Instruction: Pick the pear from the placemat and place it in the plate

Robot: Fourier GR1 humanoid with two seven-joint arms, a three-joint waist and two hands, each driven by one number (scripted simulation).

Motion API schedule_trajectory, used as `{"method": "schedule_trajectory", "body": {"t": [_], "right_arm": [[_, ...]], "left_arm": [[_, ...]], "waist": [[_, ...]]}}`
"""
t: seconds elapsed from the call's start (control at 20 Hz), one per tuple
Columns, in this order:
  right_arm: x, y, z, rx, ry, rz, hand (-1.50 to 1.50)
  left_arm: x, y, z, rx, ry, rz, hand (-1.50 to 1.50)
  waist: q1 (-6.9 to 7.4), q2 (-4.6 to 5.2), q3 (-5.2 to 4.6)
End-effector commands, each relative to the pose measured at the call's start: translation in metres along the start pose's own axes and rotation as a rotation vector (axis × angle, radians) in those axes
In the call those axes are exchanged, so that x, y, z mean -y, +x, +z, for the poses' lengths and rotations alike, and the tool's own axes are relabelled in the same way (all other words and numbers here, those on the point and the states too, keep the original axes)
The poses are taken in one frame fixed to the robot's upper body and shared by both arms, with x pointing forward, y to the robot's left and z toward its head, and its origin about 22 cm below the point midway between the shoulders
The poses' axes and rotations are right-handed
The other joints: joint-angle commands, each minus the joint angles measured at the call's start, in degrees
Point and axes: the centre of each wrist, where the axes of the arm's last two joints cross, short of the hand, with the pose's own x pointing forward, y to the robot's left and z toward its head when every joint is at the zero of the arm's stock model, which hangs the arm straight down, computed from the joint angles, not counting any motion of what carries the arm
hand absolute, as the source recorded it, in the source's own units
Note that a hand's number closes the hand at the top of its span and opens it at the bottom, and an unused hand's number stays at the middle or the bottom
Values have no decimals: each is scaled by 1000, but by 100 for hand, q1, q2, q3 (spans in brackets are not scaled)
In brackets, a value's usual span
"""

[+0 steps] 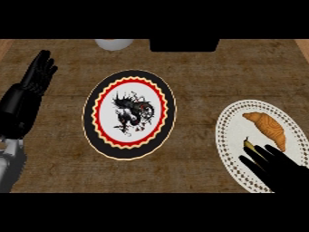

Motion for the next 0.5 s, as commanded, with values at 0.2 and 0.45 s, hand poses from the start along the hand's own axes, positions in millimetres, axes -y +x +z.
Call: {"method": "schedule_trajectory", "body": {"t": [0.2, 0.45], "right_arm": [[-22, -7, -34, -153, 12, 83, -150], [-32, -31, -51, -184, 53, 80, -150]], "left_arm": [[-8, 7, 9, -9, -21, -5, 0], [-12, -5, -7, 0, -17, 2, 0]], "waist": [[33, 1, 8], [4, 11, 7]]}}
